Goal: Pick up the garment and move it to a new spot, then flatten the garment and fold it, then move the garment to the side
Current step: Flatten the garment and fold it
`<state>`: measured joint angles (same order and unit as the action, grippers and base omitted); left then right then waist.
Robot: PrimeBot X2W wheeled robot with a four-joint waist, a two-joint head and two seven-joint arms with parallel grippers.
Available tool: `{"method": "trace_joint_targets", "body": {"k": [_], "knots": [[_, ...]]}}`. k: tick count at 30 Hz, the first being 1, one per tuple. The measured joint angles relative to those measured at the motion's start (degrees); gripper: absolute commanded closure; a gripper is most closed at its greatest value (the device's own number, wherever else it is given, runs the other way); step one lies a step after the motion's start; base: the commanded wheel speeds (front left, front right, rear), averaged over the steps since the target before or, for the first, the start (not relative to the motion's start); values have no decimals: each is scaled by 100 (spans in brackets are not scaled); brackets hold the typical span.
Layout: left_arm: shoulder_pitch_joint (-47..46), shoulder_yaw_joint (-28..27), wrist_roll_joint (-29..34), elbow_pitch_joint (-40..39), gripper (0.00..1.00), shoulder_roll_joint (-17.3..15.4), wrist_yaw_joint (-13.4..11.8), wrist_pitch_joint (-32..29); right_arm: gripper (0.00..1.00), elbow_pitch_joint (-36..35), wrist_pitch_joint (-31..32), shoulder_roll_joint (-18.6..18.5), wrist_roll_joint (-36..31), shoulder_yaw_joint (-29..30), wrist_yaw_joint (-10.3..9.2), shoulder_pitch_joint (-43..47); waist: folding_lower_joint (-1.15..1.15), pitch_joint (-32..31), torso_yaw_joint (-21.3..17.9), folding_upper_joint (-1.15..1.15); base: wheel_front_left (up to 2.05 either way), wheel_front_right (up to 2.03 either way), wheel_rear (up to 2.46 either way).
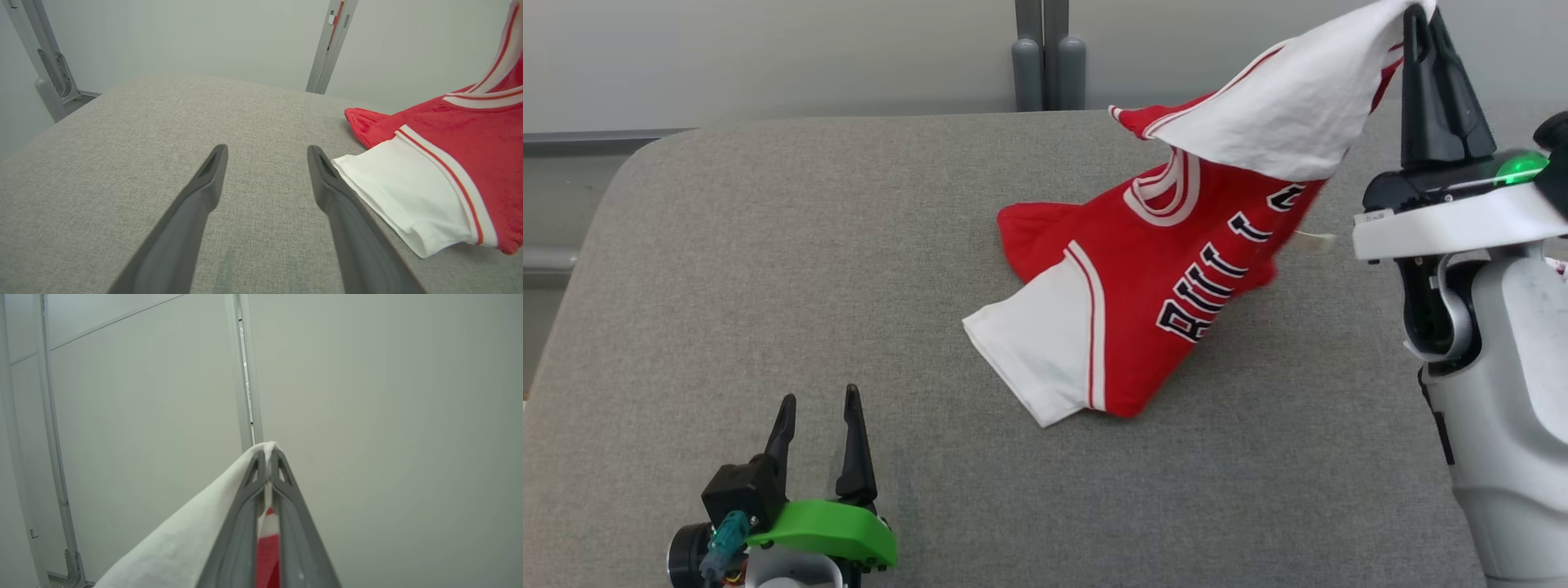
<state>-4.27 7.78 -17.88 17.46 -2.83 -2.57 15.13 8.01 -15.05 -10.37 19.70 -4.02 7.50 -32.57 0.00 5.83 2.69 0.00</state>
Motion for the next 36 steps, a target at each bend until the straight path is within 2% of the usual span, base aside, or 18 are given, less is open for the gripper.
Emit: {"method": "trace_joint_targets", "body": {"k": [7, 12, 24, 26, 31, 32, 33, 34, 35, 36], "knots": [[-18, 160, -110, 22, 0, 1, -5, -1, 100, 672, -1, -342, -19, -130, 0, -654, 0, 115, 167, 0, 0, 0, 0], [-150, 279, -170, -4, 0, 0, -33, 0, 100, 1196, 0, -450, -74, -279, 0, -1079, 0, 289, 318, 0, 0, 0, 0], [-307, 412, -261, -42, 0, 0, -73, 0, 100, 1391, -1, -434, -143, -708, 0, -2105, 0, 693, 716, 0, 0, 0, 0], [-363, 461, -275, -45, 0, 0, -78, 0, 100, 1634, -1, -536, -282, -646, 0, -2266, 0, 764, 753, 0, 0, 0, 0], [-510, 642, -330, -54, 0, 1, -103, 0, 100, 2748, -1, -948, -738, -19, 0, -2467, 0, 949, 894, 0, 0, 0, 0], [-520, 664, -348, -57, 0, 1, -125, 0, 77, 2981, -1, -1003, -850, 100, 0, -2475, 0, 985, 925, 0, 0, 0, 0], [-522, 679, -357, -65, 0, 1, -141, 0, 66, 3207, 0, -1049, -962, 236, 0, -2479, 0, 1028, 952, 0, 0, 0, 0], [-526, 689, -363, -70, 0, 1, -147, 0, 22, 3366, 0, -1074, -1035, 342, 0, -2480, 0, 1060, 972, 0, 0, 0, 0], [-539, 695, -370, -78, 0, 1, -151, 0, 0, 3583, 0, -1101, -1102, 500, 0, -2480, 0, 1097, 997, 0, 0, 0, 0], [-554, 700, -370, -85, 0, 1, -155, 0, 0, 3724, 0, -1120, -1159, 614, 0, -2475, 0, 1127, 1014, 0, 0, 0, 0]]}}
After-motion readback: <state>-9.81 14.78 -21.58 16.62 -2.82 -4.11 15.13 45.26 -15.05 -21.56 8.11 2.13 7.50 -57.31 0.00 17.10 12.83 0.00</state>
